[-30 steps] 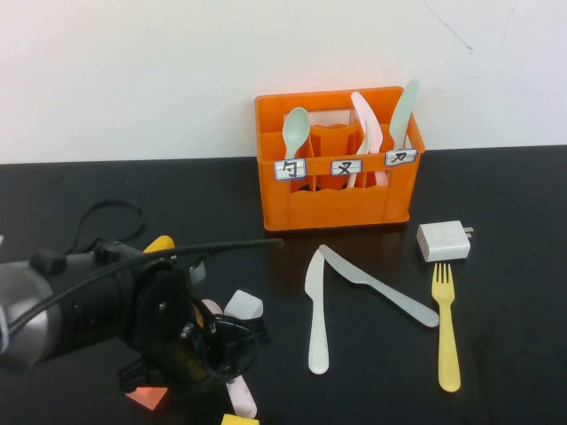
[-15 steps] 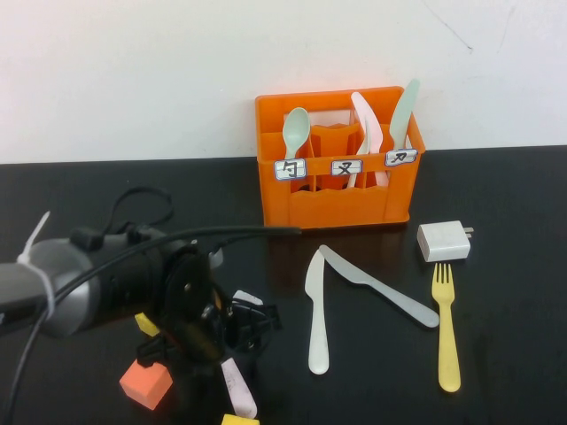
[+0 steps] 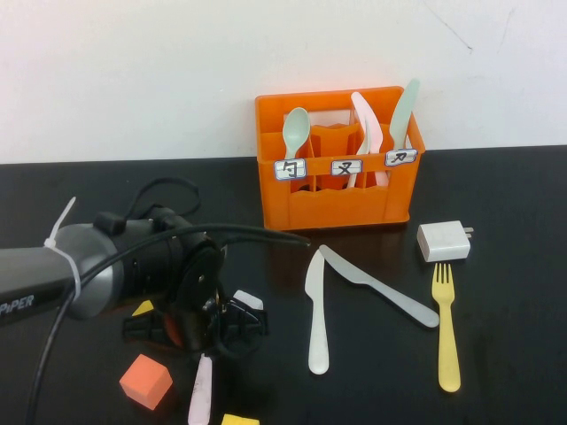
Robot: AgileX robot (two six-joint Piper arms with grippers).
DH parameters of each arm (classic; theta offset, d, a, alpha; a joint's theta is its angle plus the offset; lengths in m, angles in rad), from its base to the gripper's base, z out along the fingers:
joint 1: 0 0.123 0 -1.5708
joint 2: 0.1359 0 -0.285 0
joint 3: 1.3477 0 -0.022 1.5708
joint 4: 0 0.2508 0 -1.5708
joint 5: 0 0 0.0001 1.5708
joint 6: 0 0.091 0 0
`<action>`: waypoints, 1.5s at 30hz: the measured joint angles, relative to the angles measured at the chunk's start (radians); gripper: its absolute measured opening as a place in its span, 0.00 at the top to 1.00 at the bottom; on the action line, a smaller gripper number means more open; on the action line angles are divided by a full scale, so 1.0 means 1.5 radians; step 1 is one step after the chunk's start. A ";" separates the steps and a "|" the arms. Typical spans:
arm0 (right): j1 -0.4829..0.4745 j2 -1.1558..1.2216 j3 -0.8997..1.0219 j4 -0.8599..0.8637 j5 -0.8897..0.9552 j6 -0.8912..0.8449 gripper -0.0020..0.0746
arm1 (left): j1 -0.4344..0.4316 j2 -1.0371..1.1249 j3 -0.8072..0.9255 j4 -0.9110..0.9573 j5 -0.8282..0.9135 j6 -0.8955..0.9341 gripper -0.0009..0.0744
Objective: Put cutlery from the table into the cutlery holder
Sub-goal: Pick up the spoon, then place the spoon on the box
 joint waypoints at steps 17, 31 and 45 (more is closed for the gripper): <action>0.000 0.000 0.000 0.002 -0.004 -0.003 0.98 | 0.001 -0.003 -0.001 -0.018 0.000 0.001 0.87; 0.000 0.000 0.000 0.004 -0.005 -0.003 0.98 | 0.001 -0.142 0.001 0.035 -0.006 -0.045 0.87; 0.000 0.000 0.000 0.008 -0.009 -0.003 0.98 | 0.001 -0.219 0.001 0.103 -0.334 -0.059 0.87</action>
